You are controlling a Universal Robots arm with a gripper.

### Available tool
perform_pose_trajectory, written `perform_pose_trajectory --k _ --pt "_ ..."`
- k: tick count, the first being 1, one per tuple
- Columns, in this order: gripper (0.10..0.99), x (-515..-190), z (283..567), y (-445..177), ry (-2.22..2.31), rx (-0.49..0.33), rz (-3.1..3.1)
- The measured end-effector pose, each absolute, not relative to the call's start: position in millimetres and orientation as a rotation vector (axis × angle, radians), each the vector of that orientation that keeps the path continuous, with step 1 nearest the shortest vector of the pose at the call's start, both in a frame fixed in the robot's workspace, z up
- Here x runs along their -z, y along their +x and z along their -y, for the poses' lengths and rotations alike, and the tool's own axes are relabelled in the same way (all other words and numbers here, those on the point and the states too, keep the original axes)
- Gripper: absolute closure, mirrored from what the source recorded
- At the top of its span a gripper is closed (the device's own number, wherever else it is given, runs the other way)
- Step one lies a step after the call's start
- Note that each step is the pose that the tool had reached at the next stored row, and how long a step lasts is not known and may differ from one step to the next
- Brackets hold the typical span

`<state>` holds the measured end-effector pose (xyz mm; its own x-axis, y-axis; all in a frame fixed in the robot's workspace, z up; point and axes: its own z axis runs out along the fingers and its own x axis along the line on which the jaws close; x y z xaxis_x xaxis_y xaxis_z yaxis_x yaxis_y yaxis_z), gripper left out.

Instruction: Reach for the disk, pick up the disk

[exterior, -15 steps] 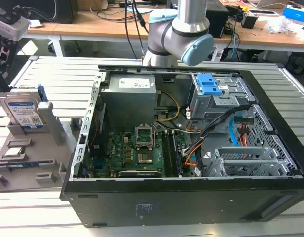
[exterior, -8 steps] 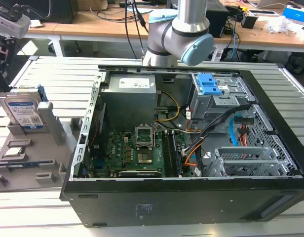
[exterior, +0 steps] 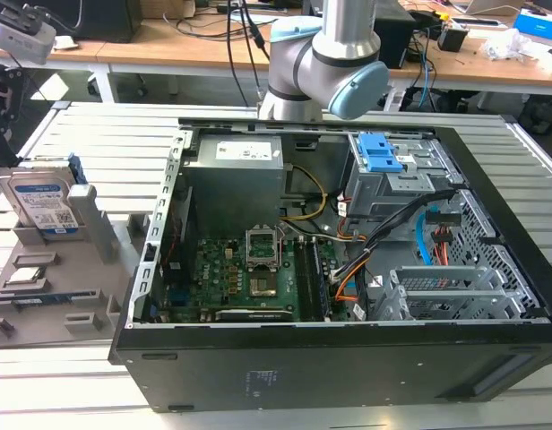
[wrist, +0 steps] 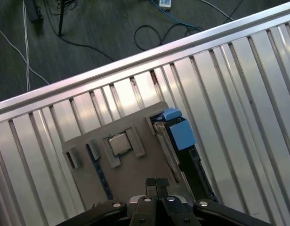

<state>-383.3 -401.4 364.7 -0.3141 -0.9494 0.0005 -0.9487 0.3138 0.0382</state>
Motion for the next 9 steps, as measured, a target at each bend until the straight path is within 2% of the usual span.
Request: perform_pose_trajectory --k 9 --pt "0.980 -364.7 401.4 -383.3 1.963 0.046 2.421"
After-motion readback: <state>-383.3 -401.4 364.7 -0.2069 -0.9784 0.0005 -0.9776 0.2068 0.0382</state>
